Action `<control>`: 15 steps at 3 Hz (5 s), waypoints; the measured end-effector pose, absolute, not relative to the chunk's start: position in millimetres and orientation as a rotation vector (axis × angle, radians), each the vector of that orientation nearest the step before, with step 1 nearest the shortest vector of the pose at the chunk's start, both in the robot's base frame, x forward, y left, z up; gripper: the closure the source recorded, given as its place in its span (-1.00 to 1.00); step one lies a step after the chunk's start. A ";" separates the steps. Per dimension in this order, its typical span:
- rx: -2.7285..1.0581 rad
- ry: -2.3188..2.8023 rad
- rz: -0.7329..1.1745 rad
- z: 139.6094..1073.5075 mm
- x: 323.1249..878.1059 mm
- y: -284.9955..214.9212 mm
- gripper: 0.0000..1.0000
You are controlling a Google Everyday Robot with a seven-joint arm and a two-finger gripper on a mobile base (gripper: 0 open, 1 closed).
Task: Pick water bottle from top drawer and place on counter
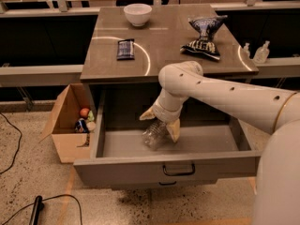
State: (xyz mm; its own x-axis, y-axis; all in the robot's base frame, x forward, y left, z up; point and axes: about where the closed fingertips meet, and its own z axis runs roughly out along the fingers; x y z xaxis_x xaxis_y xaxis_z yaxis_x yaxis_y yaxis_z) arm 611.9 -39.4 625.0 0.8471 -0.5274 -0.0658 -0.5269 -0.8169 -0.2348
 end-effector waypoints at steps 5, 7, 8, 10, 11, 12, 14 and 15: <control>-2.744 1.292 0.113 732.1 579.9 -135.5 1.00; -2.542 1.355 0.068 822.1 577.4 -159.7 1.00; -2.481 1.239 0.059 859.5 602.9 -150.5 1.00; -2.475 0.995 -0.006 898.7 663.3 -107.3 1.00; -2.484 0.910 -0.112 902.0 687.7 -85.2 0.65; -2.490 0.892 -0.196 889.9 707.0 -70.0 0.19; -2.528 0.867 -0.363 868.9 729.6 -50.0 -0.76; -2.549 0.860 -0.418 865.5 732.4 -47.5 -1.00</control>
Offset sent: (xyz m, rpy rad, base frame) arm 0.0147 -0.0292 0.0506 -0.0667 0.0262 -0.0563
